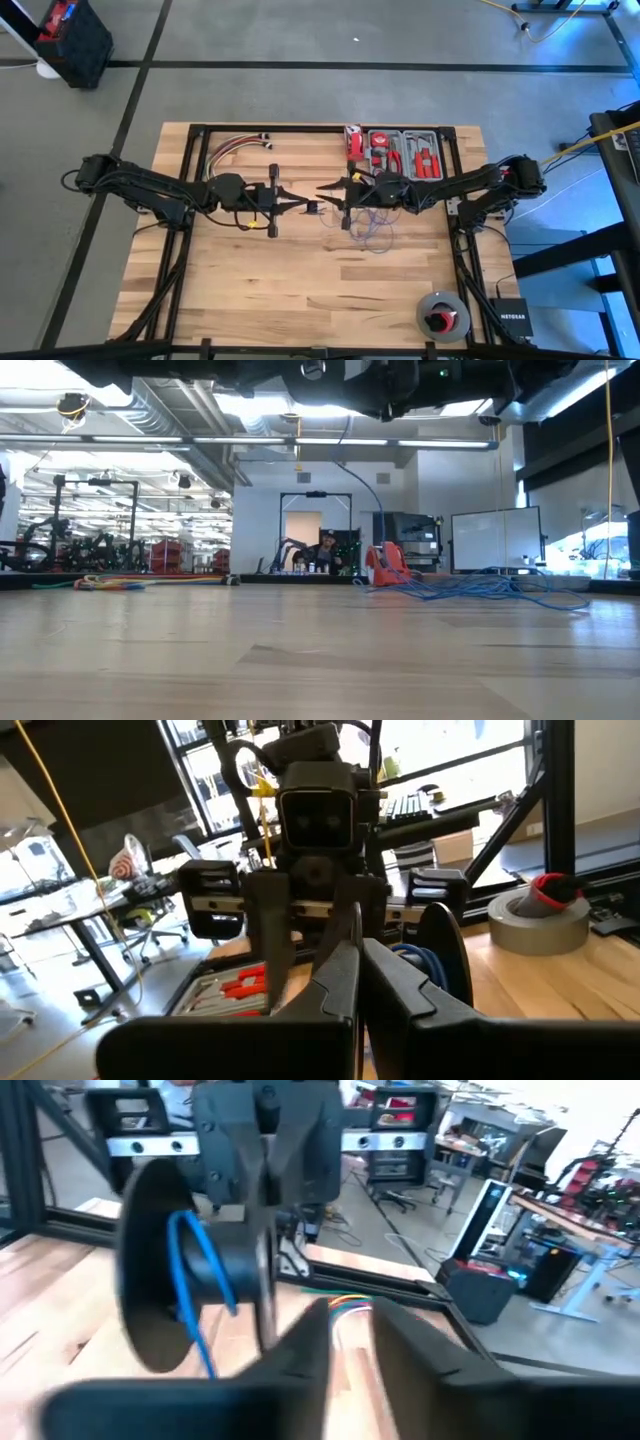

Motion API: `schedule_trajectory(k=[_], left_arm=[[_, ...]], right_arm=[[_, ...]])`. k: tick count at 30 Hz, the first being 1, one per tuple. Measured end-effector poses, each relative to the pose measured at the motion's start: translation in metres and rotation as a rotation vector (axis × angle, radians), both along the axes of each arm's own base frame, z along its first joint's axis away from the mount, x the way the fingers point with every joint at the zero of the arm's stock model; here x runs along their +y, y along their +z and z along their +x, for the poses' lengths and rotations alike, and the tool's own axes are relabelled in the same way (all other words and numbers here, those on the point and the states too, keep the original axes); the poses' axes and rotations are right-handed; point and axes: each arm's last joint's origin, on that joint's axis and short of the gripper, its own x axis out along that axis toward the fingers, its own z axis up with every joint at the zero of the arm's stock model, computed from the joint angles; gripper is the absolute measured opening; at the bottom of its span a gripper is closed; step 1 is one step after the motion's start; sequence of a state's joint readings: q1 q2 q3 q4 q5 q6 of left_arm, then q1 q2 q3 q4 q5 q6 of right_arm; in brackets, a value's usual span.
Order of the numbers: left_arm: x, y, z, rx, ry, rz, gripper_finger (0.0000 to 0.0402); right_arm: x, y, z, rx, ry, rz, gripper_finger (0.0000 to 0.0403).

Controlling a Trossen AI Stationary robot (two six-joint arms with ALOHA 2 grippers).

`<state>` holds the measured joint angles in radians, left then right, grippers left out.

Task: Coil cords
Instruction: Coil the blue wire on the black spool

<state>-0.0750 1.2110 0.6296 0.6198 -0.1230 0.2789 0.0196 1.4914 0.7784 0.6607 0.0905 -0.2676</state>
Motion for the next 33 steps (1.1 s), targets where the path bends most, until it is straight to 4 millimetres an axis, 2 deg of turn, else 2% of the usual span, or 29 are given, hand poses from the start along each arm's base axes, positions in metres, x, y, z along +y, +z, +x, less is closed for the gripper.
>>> schedule_trajectory(k=[1,3,6,12,16,20,22,27,33], left_arm=[[0.000,0.000,0.000,0.001,0.000,-0.007,0.0001],[0.000,0.000,0.000,0.000,0.000,-0.005,0.0003],[0.000,0.001,0.000,-0.014,0.003,0.015,0.0004],[0.001,0.001,0.000,-0.014,0.007,0.016,0.0001],[0.002,-0.001,0.000,0.010,0.012,0.025,0.0001],[0.006,-0.007,0.001,0.063,-0.013,0.061,0.0001],[0.007,-0.009,0.003,0.068,-0.045,0.064,0.0001],[0.007,-0.008,0.005,0.048,-0.058,0.042,0.0001],[0.007,-0.008,0.005,0.042,-0.061,0.028,0.0001]], right_arm=[[0.000,-0.001,0.000,0.009,0.004,0.000,0.0028],[0.002,-0.002,0.000,0.022,0.009,0.003,0.0012],[0.003,-0.003,-0.002,0.051,-0.020,0.013,0.0023],[0.006,0.011,-0.020,0.104,-0.133,0.042,0.0023],[0.006,0.025,-0.034,0.087,-0.155,0.152,0.0042],[0.013,0.025,-0.032,0.097,0.099,0.232,0.0082],[0.015,0.025,-0.029,0.076,0.151,0.220,0.0099],[0.011,0.018,-0.024,0.081,0.018,0.199,0.0121],[0.012,0.009,-0.016,0.083,0.035,0.174,0.0124]])
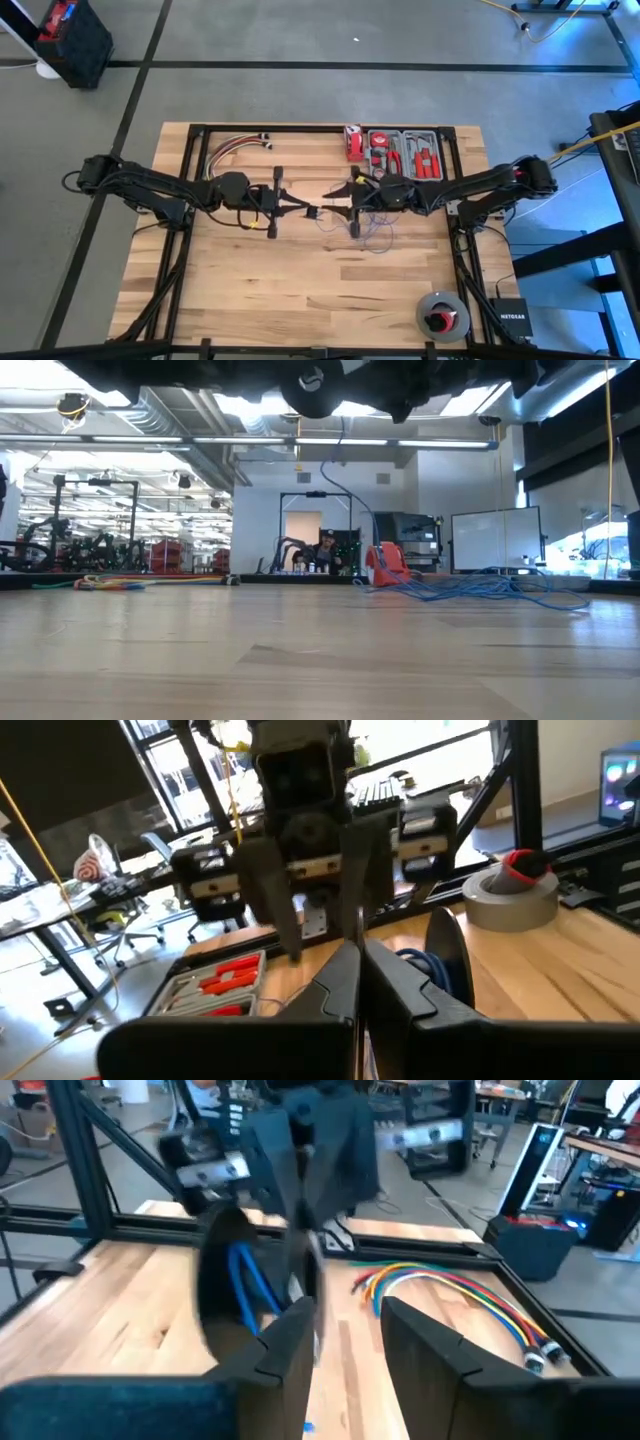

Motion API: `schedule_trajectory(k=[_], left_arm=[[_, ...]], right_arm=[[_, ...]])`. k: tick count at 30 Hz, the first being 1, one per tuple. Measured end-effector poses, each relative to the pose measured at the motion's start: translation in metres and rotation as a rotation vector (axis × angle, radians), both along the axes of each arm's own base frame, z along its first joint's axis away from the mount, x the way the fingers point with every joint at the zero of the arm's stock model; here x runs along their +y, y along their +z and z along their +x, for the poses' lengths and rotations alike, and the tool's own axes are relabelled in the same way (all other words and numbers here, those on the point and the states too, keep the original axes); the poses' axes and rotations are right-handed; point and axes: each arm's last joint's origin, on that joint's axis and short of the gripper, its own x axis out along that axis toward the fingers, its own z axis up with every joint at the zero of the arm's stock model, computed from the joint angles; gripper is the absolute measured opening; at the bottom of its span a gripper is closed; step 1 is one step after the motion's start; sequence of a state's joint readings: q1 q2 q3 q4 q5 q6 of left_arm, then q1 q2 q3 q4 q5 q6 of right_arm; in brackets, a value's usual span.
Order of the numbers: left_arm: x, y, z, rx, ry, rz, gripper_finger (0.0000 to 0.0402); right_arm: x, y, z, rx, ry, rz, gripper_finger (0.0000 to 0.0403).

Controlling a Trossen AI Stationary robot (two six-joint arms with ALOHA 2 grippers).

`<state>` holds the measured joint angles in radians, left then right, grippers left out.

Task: Coil cords
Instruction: Coil the blue wire on the black spool

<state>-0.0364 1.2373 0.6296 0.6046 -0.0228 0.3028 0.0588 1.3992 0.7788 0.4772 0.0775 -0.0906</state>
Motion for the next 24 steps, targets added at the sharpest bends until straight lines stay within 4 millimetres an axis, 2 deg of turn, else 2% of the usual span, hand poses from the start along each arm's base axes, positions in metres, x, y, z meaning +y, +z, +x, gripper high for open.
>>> schedule_trajectory(k=[4,7,10,15,24], left_arm=[[0.000,0.000,0.000,0.002,0.004,-0.003,0.0001],[0.000,-0.002,0.000,0.017,0.006,0.002,0.0001],[0.000,-0.002,0.000,0.017,0.007,-0.001,0.0001],[0.005,-0.002,0.001,0.020,0.023,-0.030,0.0001],[0.005,-0.002,0.001,0.017,0.025,-0.036,0.0001]], right_arm=[[0.000,0.002,-0.004,0.025,0.003,-0.022,0.0124],[-0.001,0.012,-0.012,0.024,0.005,-0.020,0.0124],[-0.001,0.017,-0.014,0.013,-0.010,0.037,0.0124],[0.002,0.010,-0.008,0.023,0.060,0.069,0.0124],[0.000,0.002,0.001,0.000,0.006,0.033,0.0124]])
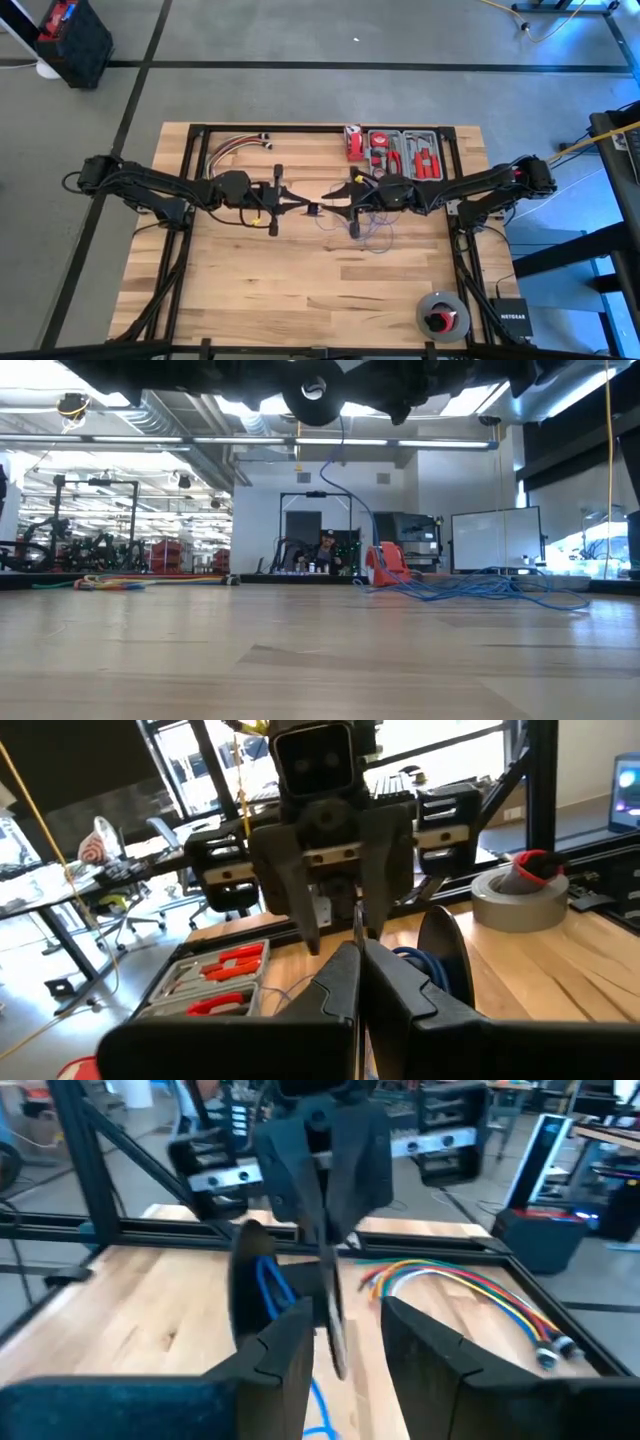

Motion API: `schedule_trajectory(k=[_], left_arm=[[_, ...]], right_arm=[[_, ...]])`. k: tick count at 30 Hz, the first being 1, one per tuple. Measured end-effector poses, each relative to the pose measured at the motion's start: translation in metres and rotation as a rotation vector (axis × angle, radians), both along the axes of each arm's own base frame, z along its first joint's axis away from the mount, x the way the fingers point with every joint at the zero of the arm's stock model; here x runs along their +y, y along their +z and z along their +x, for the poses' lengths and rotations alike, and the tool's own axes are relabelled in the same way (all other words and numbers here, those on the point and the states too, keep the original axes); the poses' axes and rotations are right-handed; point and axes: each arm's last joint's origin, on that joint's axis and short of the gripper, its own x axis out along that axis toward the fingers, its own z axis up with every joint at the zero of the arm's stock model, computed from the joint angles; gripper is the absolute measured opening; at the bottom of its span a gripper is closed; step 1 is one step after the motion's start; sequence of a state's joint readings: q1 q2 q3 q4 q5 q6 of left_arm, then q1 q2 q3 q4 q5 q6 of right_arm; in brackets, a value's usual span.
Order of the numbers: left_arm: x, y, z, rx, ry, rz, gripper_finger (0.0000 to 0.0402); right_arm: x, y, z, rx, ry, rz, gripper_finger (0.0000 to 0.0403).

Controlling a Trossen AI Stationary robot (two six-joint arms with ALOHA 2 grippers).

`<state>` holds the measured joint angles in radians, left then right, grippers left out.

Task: Coil cords
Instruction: Coil the blue wire on the black spool

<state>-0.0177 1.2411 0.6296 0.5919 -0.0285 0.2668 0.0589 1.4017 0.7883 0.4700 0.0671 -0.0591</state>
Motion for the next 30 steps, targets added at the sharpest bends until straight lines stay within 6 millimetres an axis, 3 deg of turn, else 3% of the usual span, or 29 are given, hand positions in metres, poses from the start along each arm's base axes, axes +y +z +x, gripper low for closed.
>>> schedule_trajectory(k=[7,13,18,27,30], left_arm=[[0.000,0.000,0.000,-0.004,0.000,-0.002,0.0001],[0.000,0.000,0.000,-0.005,-0.002,-0.021,0.0001],[0.000,0.000,0.000,-0.003,-0.002,-0.045,0.0003],[0.001,0.002,-0.003,0.014,0.035,-0.051,0.0085],[0.003,-0.002,-0.007,0.073,0.072,-0.042,0.0106]], right_arm=[[-0.001,-0.003,0.003,0.003,-0.032,-0.055,0.0119],[0.000,-0.008,0.005,0.023,0.004,-0.090,0.0016],[0.000,-0.008,0.005,0.024,0.005,-0.105,0.0019],[0.000,0.015,-0.018,0.034,-0.074,-0.133,0.0006],[0.003,0.025,-0.032,0.056,-0.195,-0.194,0.0007]])
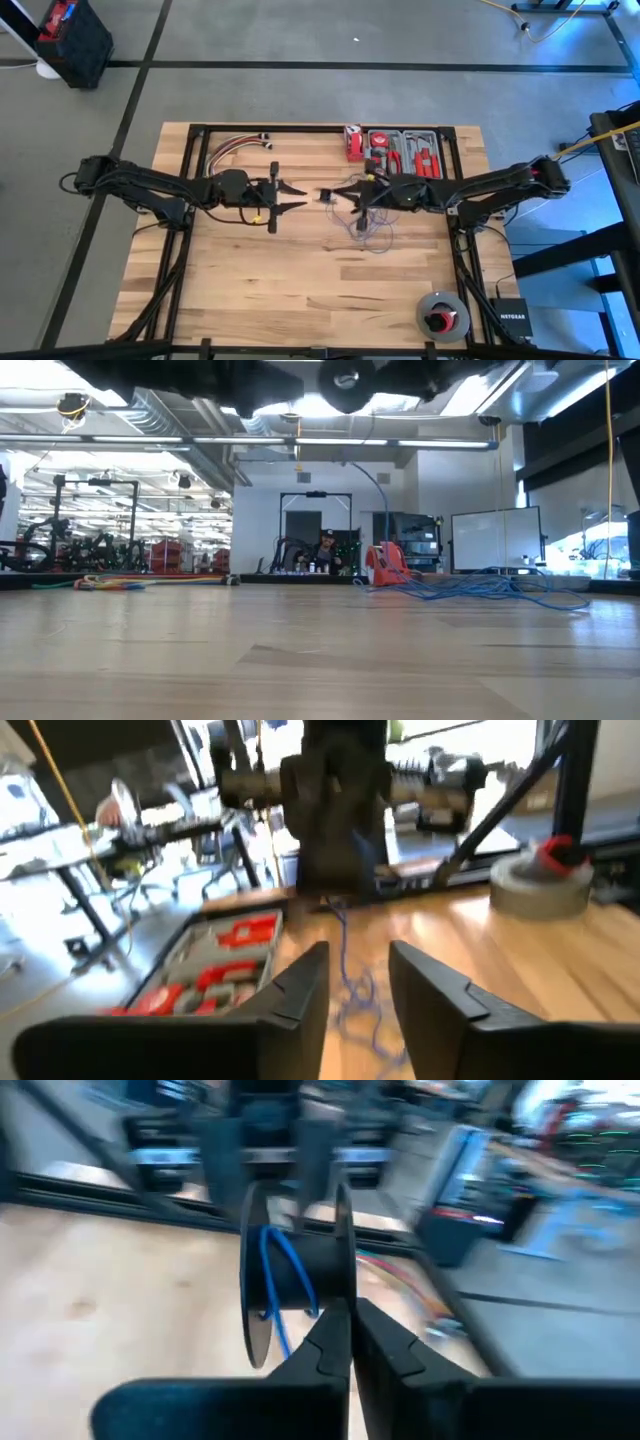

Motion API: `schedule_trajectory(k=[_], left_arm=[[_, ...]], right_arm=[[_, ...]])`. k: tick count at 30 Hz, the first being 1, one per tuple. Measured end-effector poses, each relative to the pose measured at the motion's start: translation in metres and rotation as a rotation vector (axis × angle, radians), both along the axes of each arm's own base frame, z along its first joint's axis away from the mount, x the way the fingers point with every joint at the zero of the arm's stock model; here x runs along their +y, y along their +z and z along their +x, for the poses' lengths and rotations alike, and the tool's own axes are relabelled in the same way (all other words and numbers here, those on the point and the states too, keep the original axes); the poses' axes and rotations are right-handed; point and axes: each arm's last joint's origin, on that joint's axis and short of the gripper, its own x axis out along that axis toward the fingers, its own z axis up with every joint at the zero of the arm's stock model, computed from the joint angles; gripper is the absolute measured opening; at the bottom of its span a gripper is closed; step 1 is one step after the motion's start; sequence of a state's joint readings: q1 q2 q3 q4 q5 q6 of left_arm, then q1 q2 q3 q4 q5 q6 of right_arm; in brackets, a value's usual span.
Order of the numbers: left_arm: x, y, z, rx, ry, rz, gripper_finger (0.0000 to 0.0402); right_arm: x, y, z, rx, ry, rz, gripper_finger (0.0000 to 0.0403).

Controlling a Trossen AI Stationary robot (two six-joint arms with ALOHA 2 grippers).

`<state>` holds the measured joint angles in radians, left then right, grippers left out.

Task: Coil cords
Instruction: Coil the blue wire on the black spool

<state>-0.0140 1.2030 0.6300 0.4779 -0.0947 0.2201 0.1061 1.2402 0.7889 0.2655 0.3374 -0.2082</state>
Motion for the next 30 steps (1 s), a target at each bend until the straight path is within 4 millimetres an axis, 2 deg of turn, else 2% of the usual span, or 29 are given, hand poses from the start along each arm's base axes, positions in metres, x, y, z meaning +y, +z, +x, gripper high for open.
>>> schedule_trajectory(k=[4,9,14,19,21,30], left_arm=[[0.007,-0.008,0.005,0.032,0.028,0.011,0.0116],[0.014,-0.028,0.024,0.037,0.056,-0.008,0.0117],[0.021,-0.037,0.055,0.047,0.099,-0.066,0.0117],[0.021,-0.048,0.090,0.113,0.103,-0.094,0.0117],[0.021,-0.049,0.099,0.121,0.106,-0.127,0.0118],[0.022,-0.045,0.103,0.120,0.124,-0.200,0.0115]], right_arm=[[0.002,0.005,-0.012,-0.052,-0.118,-0.057,0.0005],[-0.003,0.000,-0.011,-0.152,-0.207,-0.093,0.0004],[-0.010,-0.008,-0.007,-0.189,-0.320,-0.147,0.0003],[-0.009,-0.010,-0.006,-0.175,-0.319,-0.153,0.0003],[-0.009,-0.010,-0.005,-0.169,-0.317,-0.166,0.0002],[-0.009,-0.012,-0.005,-0.154,-0.314,-0.174,0.0001]])
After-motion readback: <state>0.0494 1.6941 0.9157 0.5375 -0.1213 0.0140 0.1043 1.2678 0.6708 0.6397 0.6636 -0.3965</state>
